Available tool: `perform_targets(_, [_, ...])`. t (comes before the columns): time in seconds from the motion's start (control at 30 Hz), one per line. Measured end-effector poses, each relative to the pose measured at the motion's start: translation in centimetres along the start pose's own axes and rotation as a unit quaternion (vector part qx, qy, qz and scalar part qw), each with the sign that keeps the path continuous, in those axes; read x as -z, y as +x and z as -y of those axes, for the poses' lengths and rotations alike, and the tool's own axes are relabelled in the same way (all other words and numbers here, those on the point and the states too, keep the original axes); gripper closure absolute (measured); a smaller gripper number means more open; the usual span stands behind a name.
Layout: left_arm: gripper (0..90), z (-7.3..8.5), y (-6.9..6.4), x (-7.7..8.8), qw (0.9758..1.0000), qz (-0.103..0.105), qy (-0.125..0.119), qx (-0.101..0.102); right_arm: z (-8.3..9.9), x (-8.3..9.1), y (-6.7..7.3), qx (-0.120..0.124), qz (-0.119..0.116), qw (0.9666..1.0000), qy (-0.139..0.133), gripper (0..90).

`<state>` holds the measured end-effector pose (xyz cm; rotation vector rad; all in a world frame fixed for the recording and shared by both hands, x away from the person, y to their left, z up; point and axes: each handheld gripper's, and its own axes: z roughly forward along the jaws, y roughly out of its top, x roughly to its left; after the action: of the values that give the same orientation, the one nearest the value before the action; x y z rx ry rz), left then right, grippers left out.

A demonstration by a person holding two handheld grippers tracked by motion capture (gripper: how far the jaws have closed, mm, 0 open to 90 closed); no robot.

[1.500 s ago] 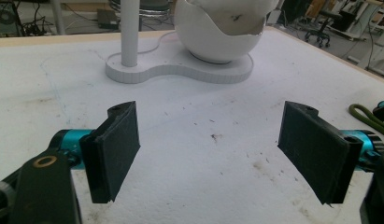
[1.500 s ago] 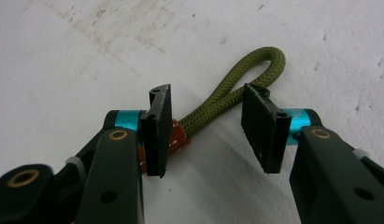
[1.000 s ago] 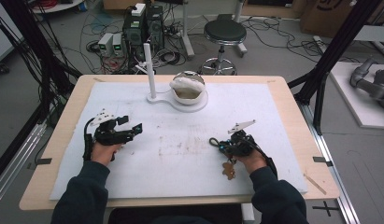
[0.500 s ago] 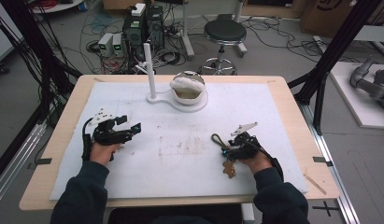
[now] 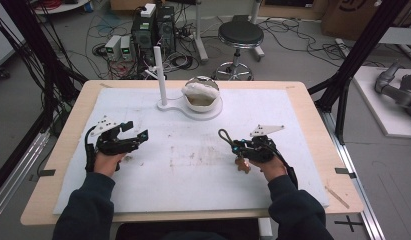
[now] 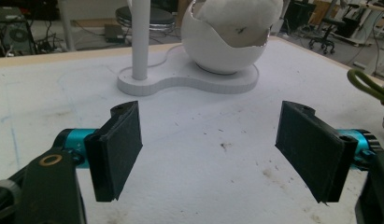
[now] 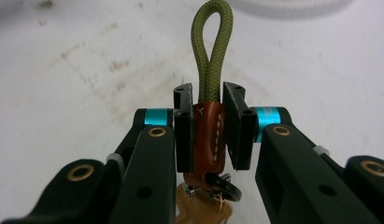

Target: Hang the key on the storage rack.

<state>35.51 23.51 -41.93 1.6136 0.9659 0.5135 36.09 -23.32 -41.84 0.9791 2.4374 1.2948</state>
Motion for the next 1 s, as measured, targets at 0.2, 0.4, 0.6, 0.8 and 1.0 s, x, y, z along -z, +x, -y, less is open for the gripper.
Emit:
perform_targets(0.2, [22.0,0.1,0.9,1.0,0.9999,-0.017,0.002,-0.004,-3.5,-1.2,0.2,0.001,-0.034,0.9969,-0.072,76.5])
perform_targets(0.4, [22.0,0.5,1.1,0.8,0.9995,-0.023,0.019,0.001,-6.9,-3.1,0.9,0.015,-0.046,0.9945,-0.093,76.6])
perform_targets(0.6, [22.1,0.5,1.3,0.7,0.9995,-0.023,0.018,0.01,-11.1,-5.2,2.0,0.034,-0.048,0.9908,-0.122,76.7])
perform_targets(0.8, [22.5,0.5,1.4,0.8,0.9995,-0.024,0.013,0.014,-14.9,-7.1,3.2,0.057,-0.048,0.9886,-0.131,76.8])
perform_targets(1.0, [22.6,0.5,1.4,0.7,0.9996,-0.019,0.011,0.016,-18.6,-9.4,4.1,0.071,-0.051,0.9862,-0.141,76.9])
